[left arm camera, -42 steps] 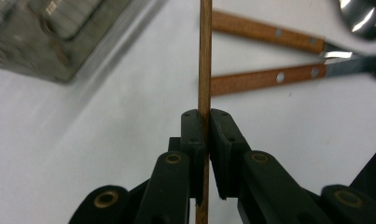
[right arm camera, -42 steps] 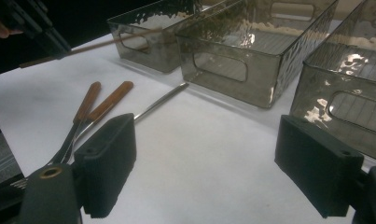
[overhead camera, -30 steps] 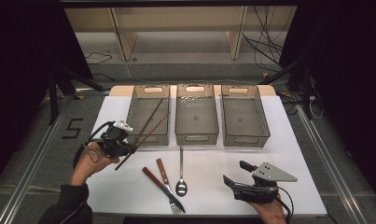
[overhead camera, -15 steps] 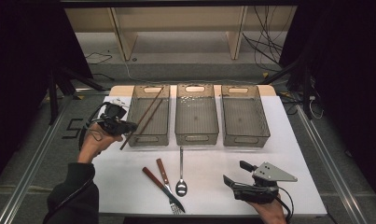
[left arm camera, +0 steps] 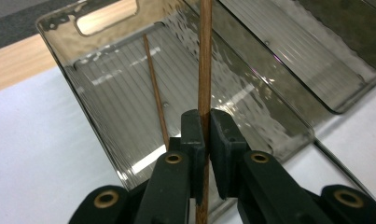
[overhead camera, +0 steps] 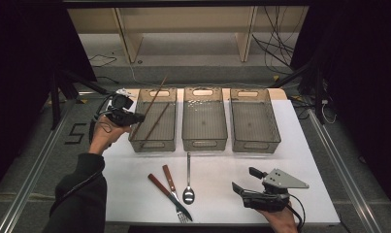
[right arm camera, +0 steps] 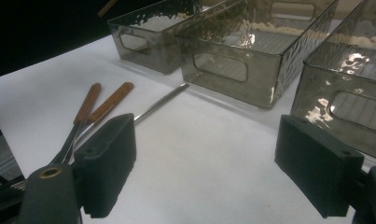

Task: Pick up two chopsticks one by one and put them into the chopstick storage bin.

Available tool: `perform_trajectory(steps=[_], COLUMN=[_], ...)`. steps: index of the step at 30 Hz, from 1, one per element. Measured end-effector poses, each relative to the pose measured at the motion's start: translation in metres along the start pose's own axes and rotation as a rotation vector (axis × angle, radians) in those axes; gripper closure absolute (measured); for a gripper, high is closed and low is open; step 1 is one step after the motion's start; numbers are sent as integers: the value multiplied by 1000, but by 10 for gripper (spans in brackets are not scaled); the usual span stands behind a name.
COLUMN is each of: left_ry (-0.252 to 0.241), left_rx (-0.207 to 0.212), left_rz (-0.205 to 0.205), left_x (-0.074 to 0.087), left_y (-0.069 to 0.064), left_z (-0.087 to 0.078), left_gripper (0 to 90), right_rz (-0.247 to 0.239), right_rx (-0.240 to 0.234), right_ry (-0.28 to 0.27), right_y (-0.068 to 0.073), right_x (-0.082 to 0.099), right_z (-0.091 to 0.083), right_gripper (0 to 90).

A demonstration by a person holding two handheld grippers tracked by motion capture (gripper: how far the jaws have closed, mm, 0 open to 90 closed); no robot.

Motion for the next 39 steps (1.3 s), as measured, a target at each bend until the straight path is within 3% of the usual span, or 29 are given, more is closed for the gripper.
perform_trajectory(steps=[11,26,29,39], left_ry=[2,31,49,68], left_rx=[-35,-37,-40,-41], left_rz=[-17,-54,-45,-80], left_x=[-9,-2,0,6], left_y=[11,15,14,17], left_z=[17,36,38,45], left_gripper=[838,838,838,836], right_rz=[0,1,1,0], right_rx=[-1,-3,-3,-3], right_ry=[-3,0,1,0], right_y=[0,0,0,0], right_x=[0,0,0,0], right_z=[0,0,0,0], right_gripper=[212,212,212,212])
Point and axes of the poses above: each handheld gripper's, and its own axes: z roughly forward along the jaws, x roughly out of its underside, y roughly to its left, the point moved 3 cm from there along z, roughly forward along the jaws, and after that the axes turned 3 degrees about z, right-handed, at the moved point
